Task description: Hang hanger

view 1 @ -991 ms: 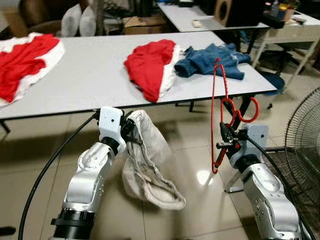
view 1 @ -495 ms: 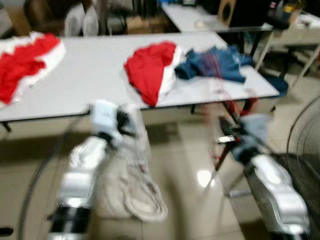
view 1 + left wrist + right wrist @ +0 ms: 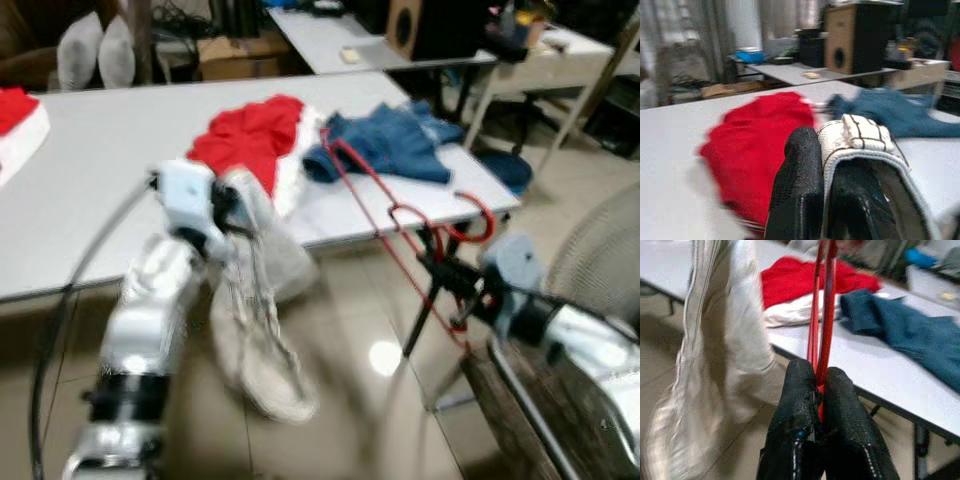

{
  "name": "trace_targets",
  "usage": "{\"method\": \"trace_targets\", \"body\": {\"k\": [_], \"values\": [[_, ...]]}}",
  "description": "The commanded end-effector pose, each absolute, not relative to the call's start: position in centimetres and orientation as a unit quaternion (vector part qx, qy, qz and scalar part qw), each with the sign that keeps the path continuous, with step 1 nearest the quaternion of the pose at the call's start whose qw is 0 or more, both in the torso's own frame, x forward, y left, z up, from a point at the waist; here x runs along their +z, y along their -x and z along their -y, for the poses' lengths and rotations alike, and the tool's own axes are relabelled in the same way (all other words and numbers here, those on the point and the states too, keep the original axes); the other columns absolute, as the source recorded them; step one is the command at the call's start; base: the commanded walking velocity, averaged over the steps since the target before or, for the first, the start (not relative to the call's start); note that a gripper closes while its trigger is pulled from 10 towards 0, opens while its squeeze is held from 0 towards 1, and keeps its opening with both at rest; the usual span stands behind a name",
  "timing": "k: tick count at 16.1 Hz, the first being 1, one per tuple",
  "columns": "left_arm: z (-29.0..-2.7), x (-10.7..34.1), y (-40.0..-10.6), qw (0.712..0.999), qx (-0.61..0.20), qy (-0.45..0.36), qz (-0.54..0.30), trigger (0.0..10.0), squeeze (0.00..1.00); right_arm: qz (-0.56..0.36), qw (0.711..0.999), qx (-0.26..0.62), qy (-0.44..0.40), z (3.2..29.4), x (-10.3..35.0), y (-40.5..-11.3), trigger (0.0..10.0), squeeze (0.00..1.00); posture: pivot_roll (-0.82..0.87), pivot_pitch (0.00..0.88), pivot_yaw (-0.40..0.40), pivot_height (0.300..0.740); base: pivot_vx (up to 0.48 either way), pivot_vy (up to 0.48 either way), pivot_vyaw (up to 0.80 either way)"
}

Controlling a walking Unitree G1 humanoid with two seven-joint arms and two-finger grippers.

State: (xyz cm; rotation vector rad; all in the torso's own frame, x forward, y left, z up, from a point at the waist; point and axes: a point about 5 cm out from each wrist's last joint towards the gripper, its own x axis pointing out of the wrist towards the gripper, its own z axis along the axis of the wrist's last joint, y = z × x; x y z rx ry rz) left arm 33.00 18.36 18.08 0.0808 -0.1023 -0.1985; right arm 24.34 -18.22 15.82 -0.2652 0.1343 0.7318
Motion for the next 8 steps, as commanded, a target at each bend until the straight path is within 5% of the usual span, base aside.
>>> {"method": "trace_targets", "body": {"k": [1,5,8], "values": [[-18.3,20.0,-33.4,0.991,-0.095,-0.041,0.089,10.0,0.0,-0.065,0.915,0.37,0.148,18.4,16.4,-24.3,10.0,0.0,-0.11,0.016,-0.006,0.74,0.48,0.0,0.8],[-19.9,23.1,-34.5,0.987,-0.08,-0.084,0.115,10.0,0.0,-0.084,0.887,0.432,0.139,19.6,18.3,-23.2,10.0,0.0,-0.11,0.011,-0.007,0.74,0.48,0.0,0.2],[-23.2,27.7,-36.3,0.981,-0.024,-0.116,0.156,10.0,0.0,-0.125,0.838,0.511,0.146,20.3,19.5,-21.6,10.0,0.0,-0.1,0.002,0.002,0.74,0.48,0.0,0.0]]}}
